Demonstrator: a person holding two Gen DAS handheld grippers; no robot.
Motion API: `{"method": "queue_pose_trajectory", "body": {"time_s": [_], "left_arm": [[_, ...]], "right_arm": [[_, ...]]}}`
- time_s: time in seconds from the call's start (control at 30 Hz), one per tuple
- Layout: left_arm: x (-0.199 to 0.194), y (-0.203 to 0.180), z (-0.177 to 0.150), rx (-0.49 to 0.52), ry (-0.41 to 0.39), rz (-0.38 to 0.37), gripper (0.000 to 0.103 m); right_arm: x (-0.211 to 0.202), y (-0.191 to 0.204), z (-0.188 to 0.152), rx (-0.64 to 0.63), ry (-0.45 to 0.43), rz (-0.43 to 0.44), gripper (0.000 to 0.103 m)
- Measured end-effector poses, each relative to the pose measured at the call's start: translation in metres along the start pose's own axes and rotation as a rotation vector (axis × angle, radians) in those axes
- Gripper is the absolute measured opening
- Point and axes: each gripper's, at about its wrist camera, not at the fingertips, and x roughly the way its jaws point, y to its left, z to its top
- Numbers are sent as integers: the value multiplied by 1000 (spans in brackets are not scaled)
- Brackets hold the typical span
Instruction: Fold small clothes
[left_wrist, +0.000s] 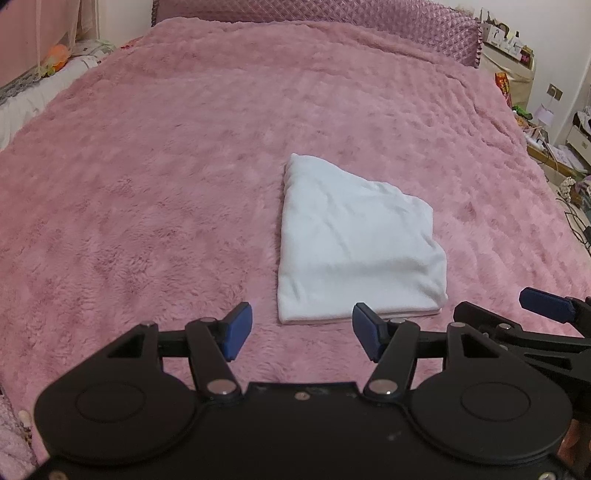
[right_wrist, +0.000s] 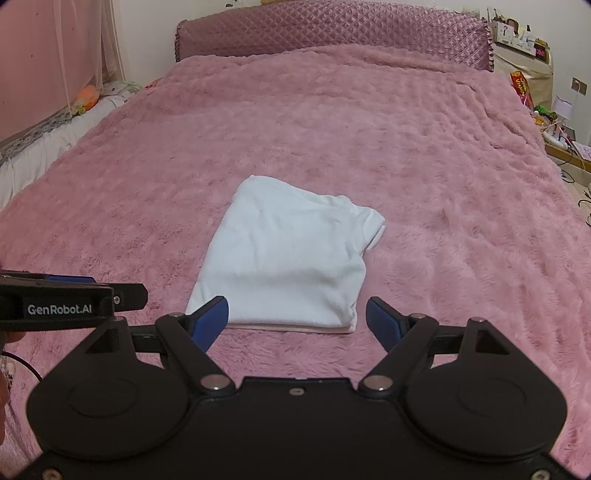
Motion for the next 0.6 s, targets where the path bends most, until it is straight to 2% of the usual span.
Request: {"method": "queue_pose_trajectory", "body": {"time_s": [0.6], "left_arm": [[3,-5,-2,13,15,0,64]], "right_arm": [[2,-2,-2,7,13,-2,83]]}}
